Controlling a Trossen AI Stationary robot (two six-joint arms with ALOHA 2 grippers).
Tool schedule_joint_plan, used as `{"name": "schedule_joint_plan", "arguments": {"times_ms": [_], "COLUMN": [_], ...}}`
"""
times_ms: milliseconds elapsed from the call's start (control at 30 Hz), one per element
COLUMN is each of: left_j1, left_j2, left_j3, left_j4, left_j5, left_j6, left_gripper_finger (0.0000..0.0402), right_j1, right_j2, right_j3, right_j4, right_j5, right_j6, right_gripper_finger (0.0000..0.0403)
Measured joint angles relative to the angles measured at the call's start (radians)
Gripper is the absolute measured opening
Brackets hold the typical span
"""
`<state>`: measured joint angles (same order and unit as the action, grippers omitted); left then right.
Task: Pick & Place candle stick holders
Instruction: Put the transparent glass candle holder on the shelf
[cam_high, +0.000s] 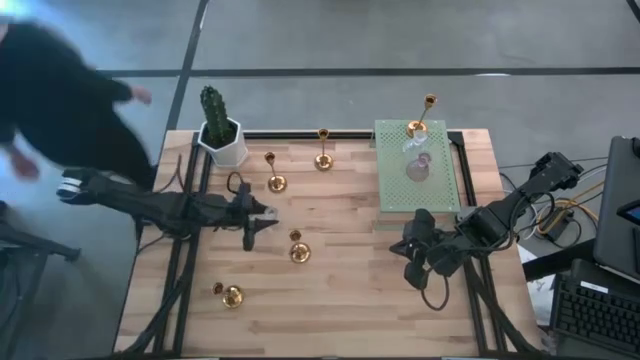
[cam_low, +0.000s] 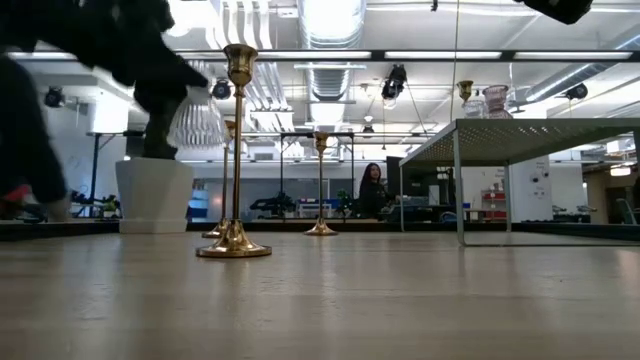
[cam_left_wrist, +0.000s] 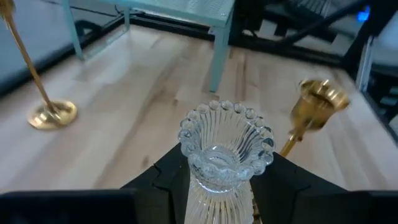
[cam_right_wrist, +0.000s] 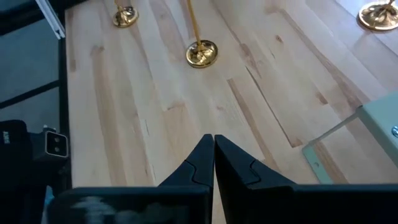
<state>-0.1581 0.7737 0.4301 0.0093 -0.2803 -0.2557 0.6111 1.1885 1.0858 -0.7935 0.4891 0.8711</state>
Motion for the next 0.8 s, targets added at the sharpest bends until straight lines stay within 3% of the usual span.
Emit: {"name": "schedule_joint_plan", "arguments": {"times_ms": [100,200,467,800], "left_j1": [0.000,0.000,0.001,0.013], "left_j2": [0.006,0.024,0.153,0.479], "left_j3": [0.142,0.257,0.428,0.660], "left_j4": [-0.177,-0.250,-0.244,-0.202], "left_j5": [-0.009,-0.010,0.013,0.171], "left_j6": [0.061,0.135,0.292,0.389], "left_gripper_finger": [0.0141,0.0141,0.0142,0.0142], "right_j1": [0.000,0.000,0.000,-0.012], "right_j2": [0.000,0.000,0.000,0.004], "right_j3": [0.015,0.039,0.118,0.255], "right_j4": [0.000,-0.001,-0.003,-0.021], "right_j5": [0.000,0.000,0.000,0.004], "right_j6": [-0.007,-0.031,-0.097,-0.122], "right_gripper_finger": [0.0008,0.0008,0.0008,0.0008]}}
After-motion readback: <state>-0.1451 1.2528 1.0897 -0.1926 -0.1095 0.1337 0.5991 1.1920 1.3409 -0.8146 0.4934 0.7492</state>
